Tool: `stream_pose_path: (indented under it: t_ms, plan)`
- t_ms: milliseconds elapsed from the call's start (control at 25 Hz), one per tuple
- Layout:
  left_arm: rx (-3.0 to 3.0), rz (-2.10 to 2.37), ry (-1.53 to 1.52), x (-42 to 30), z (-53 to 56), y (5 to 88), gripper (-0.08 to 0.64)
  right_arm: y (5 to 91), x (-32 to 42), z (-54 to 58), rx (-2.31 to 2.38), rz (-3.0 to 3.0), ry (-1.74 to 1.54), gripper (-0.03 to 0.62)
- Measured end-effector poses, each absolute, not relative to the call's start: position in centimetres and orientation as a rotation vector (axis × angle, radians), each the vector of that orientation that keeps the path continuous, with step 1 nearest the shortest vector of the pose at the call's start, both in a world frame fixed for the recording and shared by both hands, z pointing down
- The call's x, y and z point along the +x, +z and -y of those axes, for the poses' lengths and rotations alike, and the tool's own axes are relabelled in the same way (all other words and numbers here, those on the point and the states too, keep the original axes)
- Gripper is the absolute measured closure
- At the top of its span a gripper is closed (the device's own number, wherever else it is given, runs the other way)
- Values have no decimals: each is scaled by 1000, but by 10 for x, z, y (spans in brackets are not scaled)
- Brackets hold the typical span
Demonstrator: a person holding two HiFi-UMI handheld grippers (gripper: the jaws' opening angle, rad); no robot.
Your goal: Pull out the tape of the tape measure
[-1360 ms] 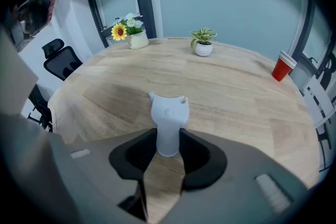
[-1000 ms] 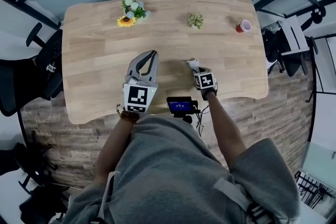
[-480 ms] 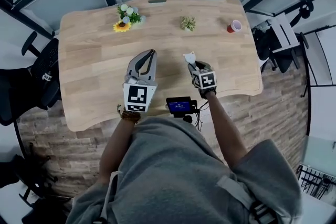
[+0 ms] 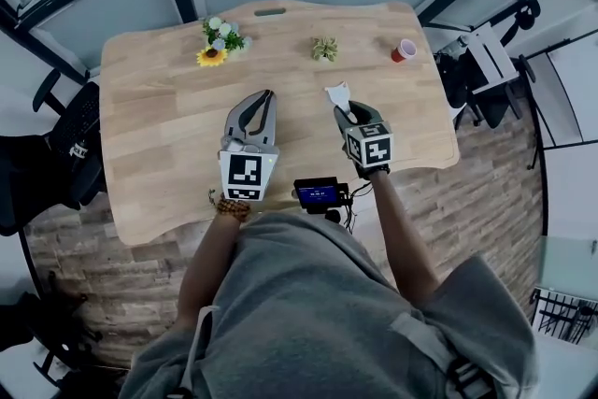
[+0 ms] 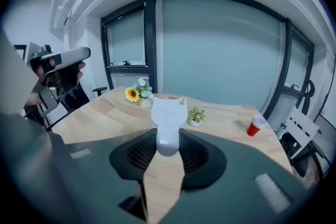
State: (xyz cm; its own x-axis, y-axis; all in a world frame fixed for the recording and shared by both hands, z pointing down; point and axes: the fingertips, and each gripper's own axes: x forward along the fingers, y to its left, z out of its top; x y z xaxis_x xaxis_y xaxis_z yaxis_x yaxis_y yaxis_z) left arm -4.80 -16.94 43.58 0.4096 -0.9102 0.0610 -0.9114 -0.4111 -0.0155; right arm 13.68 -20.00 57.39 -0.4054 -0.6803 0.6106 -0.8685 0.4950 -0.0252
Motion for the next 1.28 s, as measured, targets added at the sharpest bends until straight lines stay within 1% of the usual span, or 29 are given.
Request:
stream_pose_path:
  t_ms: [280, 480, 880, 1280]
  plan:
    - [2665, 1691, 69, -45, 160, 428, 545, 506, 111, 185, 1268, 2272, 348, 454]
    - [2692, 1687, 65, -44, 153, 426, 545, 477, 90, 170, 1228, 2323, 314, 454]
    - [2751, 1661, 89, -43, 146, 425, 541, 458, 51, 148, 1140, 2384, 326, 454]
    - [2797, 1641, 102, -34, 144, 423, 526, 454, 37, 139, 1099, 2404, 331, 454]
